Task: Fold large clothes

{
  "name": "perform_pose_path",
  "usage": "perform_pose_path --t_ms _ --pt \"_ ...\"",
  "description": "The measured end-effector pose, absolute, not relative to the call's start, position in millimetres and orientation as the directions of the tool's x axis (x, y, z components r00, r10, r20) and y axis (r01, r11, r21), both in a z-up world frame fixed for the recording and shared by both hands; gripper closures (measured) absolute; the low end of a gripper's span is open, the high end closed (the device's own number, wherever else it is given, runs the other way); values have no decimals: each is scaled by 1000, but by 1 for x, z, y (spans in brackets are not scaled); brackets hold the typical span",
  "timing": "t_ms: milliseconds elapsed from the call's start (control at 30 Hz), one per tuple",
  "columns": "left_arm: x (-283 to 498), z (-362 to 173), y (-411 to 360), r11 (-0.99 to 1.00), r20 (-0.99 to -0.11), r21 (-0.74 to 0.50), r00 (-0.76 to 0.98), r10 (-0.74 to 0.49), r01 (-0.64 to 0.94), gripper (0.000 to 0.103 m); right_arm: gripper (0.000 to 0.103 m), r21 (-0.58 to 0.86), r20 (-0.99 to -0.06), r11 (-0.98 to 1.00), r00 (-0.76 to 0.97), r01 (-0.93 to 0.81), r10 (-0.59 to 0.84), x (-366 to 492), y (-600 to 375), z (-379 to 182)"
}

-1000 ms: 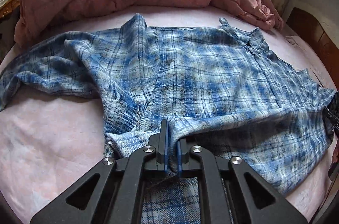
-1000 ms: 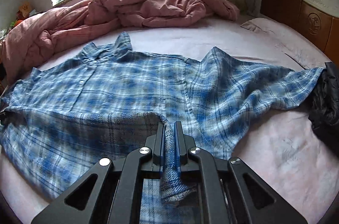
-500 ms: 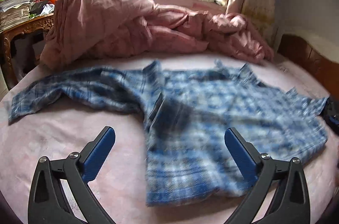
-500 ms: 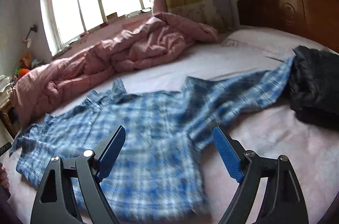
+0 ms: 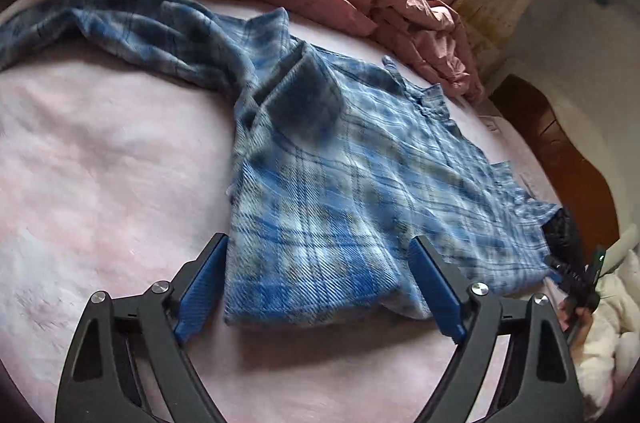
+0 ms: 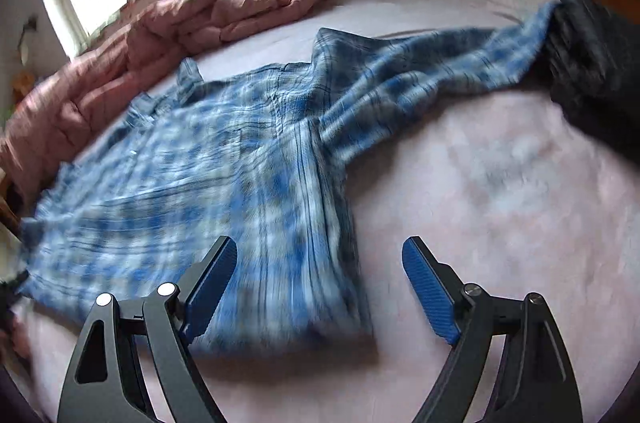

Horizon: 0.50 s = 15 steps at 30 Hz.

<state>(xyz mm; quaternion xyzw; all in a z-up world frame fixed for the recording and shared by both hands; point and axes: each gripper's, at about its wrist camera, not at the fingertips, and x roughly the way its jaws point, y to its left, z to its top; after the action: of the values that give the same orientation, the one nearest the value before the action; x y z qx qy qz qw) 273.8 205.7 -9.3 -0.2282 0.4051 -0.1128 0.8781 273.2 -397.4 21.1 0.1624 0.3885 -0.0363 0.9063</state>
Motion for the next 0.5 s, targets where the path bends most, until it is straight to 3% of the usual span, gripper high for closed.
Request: perform_pose_path --t_ms 67,133,267,433,500 --pt "268 -6 205 884 -673 -466 664 -325 -41 17 17 258 -693 925 720 280 -25 247 -407 18" --pt "250 0 204 889 -662 -446 706 -253 -99 19 17 311 -651 907 759 283 -13 224 -414 19" --pt "209 8 186 887 -602 -462 740 -300 -17 19 17 481 -561 873 793 80 236 197 -410 18" --pt "191 12 143 886 -606 -453 695 -388 100 19 17 379 -643 925 725 23 246 210 -357 12" --pt "196 8 133 879 -623 -468 672 -399 89 19 17 429 -657 903 678 -22 329 221 -342 5"
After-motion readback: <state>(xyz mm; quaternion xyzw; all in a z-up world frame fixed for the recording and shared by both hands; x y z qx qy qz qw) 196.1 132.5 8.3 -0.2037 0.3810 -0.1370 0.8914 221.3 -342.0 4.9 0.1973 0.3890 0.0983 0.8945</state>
